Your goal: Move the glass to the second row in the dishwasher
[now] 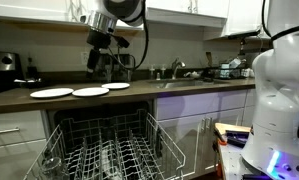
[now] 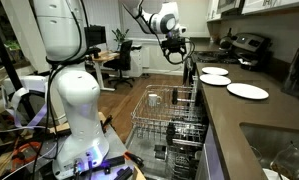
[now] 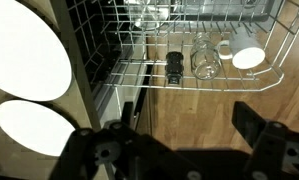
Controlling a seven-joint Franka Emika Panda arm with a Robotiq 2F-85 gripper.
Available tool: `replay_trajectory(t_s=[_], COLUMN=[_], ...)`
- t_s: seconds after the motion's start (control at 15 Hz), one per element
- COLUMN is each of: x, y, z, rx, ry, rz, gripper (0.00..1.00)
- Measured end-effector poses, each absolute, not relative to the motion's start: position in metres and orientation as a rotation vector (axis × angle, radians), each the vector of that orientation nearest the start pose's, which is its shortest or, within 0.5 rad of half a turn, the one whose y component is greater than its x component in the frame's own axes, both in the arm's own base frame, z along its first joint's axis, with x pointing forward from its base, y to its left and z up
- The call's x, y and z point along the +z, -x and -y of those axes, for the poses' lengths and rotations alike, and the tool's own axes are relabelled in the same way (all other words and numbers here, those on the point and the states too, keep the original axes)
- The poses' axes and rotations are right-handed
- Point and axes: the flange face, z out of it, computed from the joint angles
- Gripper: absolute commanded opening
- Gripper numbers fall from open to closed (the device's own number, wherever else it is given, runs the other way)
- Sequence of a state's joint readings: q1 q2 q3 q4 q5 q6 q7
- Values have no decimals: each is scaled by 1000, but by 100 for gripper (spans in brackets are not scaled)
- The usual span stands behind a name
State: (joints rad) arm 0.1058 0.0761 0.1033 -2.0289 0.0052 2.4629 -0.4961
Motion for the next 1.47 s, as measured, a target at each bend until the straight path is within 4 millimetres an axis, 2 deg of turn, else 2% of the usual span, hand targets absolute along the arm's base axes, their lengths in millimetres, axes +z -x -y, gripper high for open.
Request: replay_trajectory(t_s=[0.27, 0.67, 1.0, 1.47], x=[425, 393, 374, 370], y=[-605, -623, -638, -640], z=[-143, -174, -199, -200], rx=[-414, -172, -117, -111], ry=[2877, 2820, 2807, 2805], rz=[1190, 1261, 1338, 1340], gripper=[100, 100, 100, 100])
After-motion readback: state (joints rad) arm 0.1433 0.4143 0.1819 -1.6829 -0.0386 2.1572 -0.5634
